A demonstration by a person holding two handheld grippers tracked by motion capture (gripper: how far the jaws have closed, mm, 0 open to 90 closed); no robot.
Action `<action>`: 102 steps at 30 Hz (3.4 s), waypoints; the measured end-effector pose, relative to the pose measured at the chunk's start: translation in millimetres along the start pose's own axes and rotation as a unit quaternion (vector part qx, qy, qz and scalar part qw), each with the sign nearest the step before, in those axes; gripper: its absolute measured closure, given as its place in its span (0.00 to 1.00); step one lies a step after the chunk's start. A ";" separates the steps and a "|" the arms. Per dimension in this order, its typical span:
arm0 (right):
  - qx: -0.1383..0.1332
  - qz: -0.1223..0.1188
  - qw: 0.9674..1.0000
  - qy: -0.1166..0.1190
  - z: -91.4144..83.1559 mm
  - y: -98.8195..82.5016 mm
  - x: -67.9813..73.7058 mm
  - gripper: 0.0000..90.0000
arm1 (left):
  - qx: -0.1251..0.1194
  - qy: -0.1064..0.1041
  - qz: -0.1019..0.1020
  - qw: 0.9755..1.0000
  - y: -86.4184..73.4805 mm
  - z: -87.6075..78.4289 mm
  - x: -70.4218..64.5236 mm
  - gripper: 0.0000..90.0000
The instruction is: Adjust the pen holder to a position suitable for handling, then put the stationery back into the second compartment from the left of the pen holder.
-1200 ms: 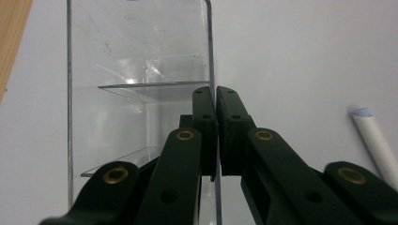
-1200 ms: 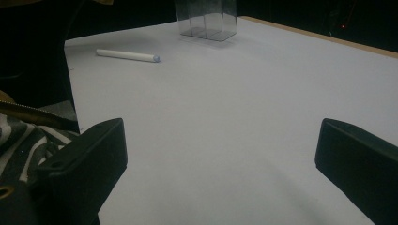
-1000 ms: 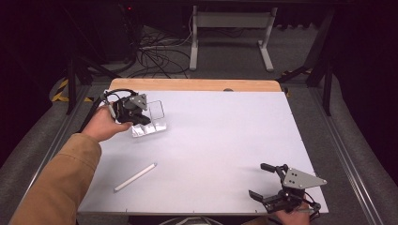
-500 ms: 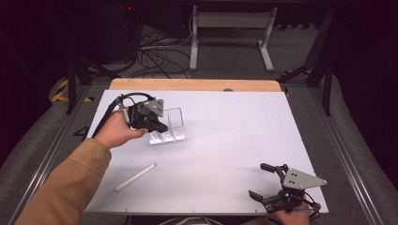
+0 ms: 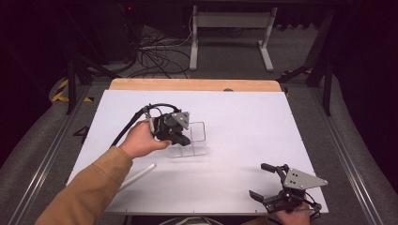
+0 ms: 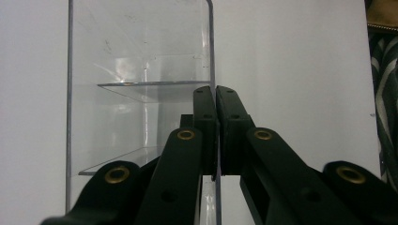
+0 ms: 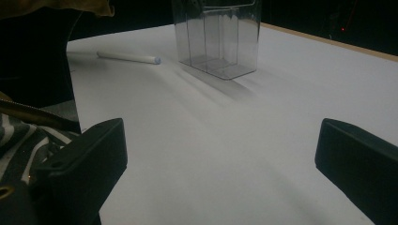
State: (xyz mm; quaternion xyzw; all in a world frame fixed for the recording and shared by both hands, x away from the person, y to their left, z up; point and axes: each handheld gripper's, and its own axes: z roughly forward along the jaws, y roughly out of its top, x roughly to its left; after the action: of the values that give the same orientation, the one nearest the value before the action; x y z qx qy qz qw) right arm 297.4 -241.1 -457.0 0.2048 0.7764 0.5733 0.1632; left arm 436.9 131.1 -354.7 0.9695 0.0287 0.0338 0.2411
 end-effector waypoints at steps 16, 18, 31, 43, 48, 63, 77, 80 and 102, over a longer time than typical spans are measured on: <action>0.000 -0.001 1.000 0.001 -0.7 0.0 0.1 0.03 | 0.026 -0.006 0.032 0.999 14.6 21.3 -4.9 0.97; 0.000 -0.001 1.000 0.001 -0.7 -0.1 0.1 0.03 | 0.028 -0.006 0.037 0.999 15.1 21.8 -5.0 0.97; 0.000 -0.001 1.000 0.002 -0.2 0.0 -0.1 0.04 | -0.038 -0.003 -0.004 0.999 11.0 1.1 -10.0 0.73; 0.001 -0.003 1.000 0.002 1.6 0.5 0.8 0.04 | -0.216 0.062 -0.109 0.968 -23.6 -48.4 -26.0 0.20; 0.002 0.000 1.000 0.001 -0.1 -0.1 0.5 0.04 | -0.254 0.075 -0.132 0.955 -34.3 -59.0 -33.7 0.14; -0.003 0.001 1.000 0.001 0.7 0.4 -0.1 0.04 | -0.240 0.161 -0.150 0.945 -63.7 -66.5 -60.1 0.13; 0.000 0.002 1.000 0.000 0.3 0.0 1.2 0.03 | -0.215 0.194 -0.208 0.934 -100.1 -64.6 -83.8 0.13; 0.001 0.001 1.000 0.001 1.3 -0.1 1.5 0.04 | -0.200 0.181 -0.223 0.937 -104.6 -58.9 -85.2 0.14; 0.005 -0.001 1.000 0.005 1.7 0.2 2.3 0.04 | -0.146 0.204 -0.259 0.933 -149.1 -31.5 -103.2 0.16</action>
State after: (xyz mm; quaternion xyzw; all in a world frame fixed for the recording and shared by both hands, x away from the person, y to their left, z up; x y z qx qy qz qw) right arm 296.3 -238.6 -457.4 0.2019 0.7801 0.5703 0.1595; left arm 325.8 269.8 -402.2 0.8549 0.3220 0.1713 0.3691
